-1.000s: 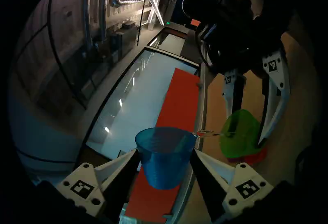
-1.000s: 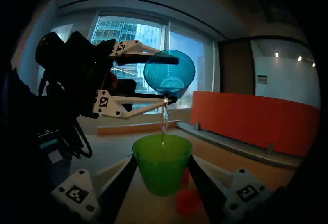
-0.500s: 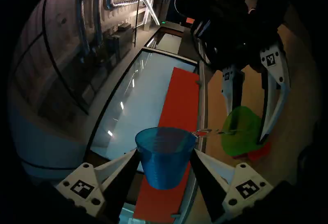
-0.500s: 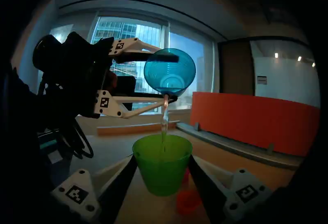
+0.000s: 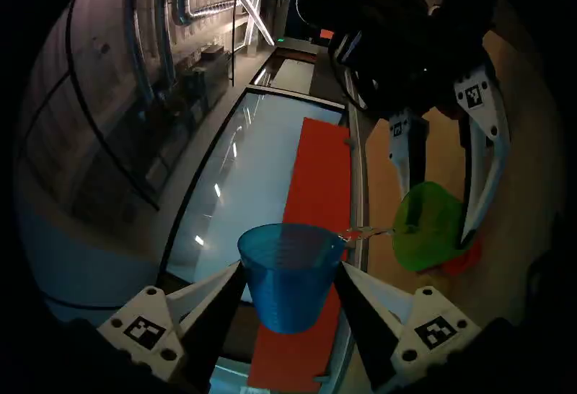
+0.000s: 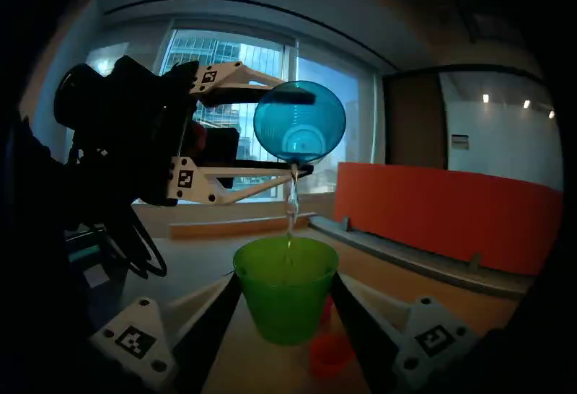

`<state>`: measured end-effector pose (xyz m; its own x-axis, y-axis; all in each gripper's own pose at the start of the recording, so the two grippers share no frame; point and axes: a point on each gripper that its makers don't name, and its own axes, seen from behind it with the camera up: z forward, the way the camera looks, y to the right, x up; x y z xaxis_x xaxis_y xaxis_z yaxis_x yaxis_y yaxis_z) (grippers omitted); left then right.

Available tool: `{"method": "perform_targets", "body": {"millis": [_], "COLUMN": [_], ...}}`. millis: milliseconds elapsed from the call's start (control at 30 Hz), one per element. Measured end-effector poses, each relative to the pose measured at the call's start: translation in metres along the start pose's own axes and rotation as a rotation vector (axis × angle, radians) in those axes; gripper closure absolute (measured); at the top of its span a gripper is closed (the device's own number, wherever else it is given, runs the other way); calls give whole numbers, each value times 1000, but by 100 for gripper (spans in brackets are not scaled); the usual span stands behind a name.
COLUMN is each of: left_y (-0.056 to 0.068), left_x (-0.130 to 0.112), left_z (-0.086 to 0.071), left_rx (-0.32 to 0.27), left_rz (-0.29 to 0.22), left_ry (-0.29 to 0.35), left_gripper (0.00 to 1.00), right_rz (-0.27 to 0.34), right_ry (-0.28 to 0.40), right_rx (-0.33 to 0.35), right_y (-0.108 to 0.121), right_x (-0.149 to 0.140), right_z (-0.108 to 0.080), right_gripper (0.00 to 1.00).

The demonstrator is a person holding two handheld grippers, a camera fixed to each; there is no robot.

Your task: Pour water

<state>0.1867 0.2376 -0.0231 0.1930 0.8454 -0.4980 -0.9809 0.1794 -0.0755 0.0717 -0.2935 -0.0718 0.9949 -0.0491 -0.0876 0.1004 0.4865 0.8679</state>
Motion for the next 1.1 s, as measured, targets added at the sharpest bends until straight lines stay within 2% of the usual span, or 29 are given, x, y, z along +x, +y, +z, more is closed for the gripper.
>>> {"method": "perform_targets", "body": {"millis": [467,1100], "left_y": [-9,-7], "left_x": [5,11], "left_z": [-4,1], "left_rx": [13,23], "left_rz": [64,141], "left_ry": [5,11], "left_gripper": [17,17], "right_rz": [-2,-1], "right_ry": [6,11], "right_rx": [-5,-9], "right_y": [1,3], "right_x": [3,3], "right_z": [-2,-3], "right_gripper": [12,12]}}
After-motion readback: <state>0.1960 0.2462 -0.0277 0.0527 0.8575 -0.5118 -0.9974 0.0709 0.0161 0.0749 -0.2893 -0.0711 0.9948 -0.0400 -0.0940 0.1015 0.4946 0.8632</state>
